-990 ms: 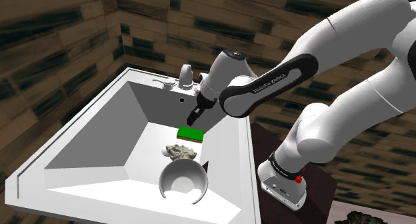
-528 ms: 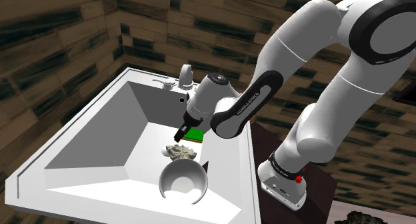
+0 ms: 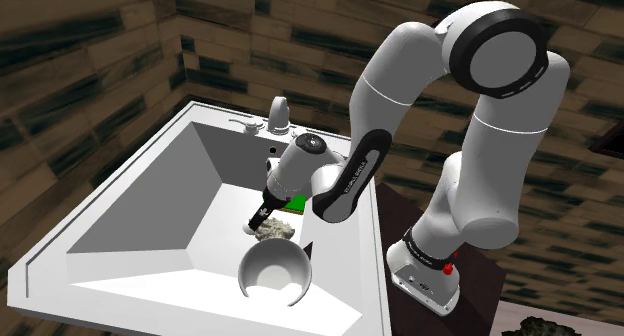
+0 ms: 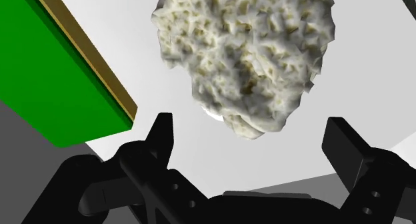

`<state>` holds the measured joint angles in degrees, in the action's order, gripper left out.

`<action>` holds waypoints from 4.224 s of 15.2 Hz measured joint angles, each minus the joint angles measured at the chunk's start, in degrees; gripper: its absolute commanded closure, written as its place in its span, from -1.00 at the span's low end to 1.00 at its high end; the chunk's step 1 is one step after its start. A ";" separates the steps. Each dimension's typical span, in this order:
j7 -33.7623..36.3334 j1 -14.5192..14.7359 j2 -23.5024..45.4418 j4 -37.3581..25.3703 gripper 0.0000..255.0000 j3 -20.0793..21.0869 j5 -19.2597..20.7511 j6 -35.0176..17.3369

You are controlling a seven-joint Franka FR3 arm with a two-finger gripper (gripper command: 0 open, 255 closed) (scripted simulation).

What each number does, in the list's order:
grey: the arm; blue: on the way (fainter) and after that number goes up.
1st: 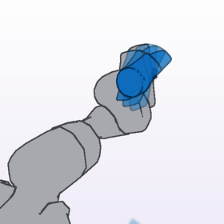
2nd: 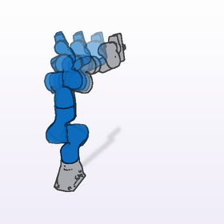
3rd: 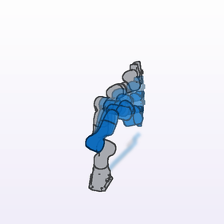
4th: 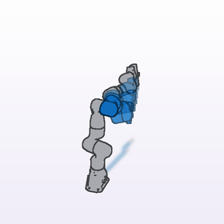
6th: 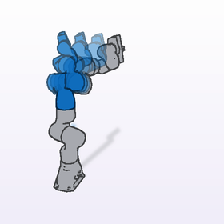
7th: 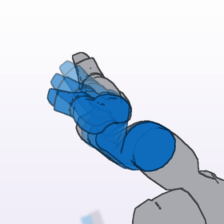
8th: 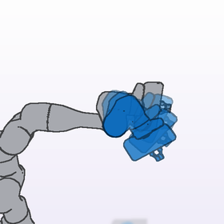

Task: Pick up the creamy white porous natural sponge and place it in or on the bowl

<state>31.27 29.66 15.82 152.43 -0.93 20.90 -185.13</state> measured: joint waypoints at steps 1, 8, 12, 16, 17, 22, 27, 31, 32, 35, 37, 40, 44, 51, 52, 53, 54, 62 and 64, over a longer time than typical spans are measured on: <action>-0.02 0.36 0.87 -0.43 -1.00 -0.45 0.02 -0.47; 0.10 2.41 3.83 -1.78 -1.00 -2.34 -0.25 -2.18; 0.10 2.42 3.81 -1.76 1.00 -2.35 -0.25 -2.19; 0.10 2.41 3.84 -1.74 1.00 -2.34 -0.23 -2.17; 0.09 2.41 3.84 -1.74 1.00 -2.34 -0.23 -2.17; 0.13 1.51 2.57 -1.38 1.00 -1.44 -0.11 -1.27; -0.79 -4.61 -2.29 -0.40 1.00 4.75 -0.51 2.89; -3.96 -11.67 -6.45 0.57 1.00 12.50 -4.03 6.39; -4.94 -13.07 -7.38 0.75 1.00 14.29 -5.36 7.20; -9.13 -17.01 -9.96 0.88 1.00 19.34 -10.65 9.69; -12.34 -18.76 -12.08 1.37 1.00 21.99 -14.88 11.22; -17.07 -19.63 -15.29 1.57 1.00 24.12 -21.23 13.99; -20.92 -18.99 -19.09 1.26 1.00 24.43 -26.54 17.85; -23.16 -17.18 -25.32 1.02 1.00 24.07 -31.01 24.03; -22.04 -16.73 -26.06 1.25 1.00 24.78 -31.07 24.45; -20.75 -16.10 -27.07 1.79 1.00 25.64 -31.31 24.83; -19.72 -15.23 -28.57 2.52 1.00 26.36 -31.96 25.48; -6.52 -9.33 -35.81 4.88 1.00 35.82 -34.35 29.25; -5.01 -9.32 -35.42 5.18 1.00 37.10 -34.14 28.52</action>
<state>26.26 20.34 -19.60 157.61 36.17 -13.23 -156.61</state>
